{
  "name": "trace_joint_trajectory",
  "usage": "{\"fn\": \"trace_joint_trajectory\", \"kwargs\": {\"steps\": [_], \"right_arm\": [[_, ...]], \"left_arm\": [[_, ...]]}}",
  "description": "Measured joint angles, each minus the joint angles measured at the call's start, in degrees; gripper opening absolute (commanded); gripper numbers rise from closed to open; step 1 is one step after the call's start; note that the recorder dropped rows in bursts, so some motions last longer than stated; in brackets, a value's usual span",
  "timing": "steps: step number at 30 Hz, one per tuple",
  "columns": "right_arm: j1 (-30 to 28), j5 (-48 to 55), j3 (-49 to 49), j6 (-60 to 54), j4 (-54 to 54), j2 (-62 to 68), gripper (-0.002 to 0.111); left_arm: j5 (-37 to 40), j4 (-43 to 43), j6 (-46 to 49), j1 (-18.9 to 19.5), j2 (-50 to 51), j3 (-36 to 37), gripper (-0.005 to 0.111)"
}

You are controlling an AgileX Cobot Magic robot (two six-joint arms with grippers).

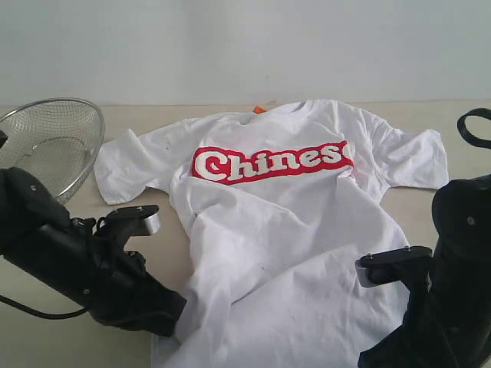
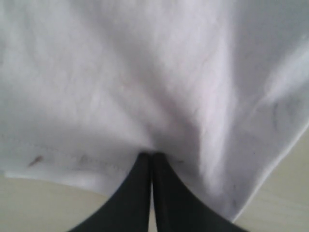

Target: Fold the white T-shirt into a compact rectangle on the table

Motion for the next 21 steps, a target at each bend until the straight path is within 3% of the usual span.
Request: {"fn": "trace_joint_trajectory", "kwargs": {"steps": [10,21], "right_arm": [[0.00,0.00,0.00,0.00,0.00,0.00,0.000],[0.00,0.97,-0.09,0.00,-0.34,0.21,0.000]], "left_arm": [[-3.26,23.96,-20.37,0.00,-5.21,1.38,0.005],[-6.18,26.97,-23.88,0.00,-9.61,8.19,0.005]]}}
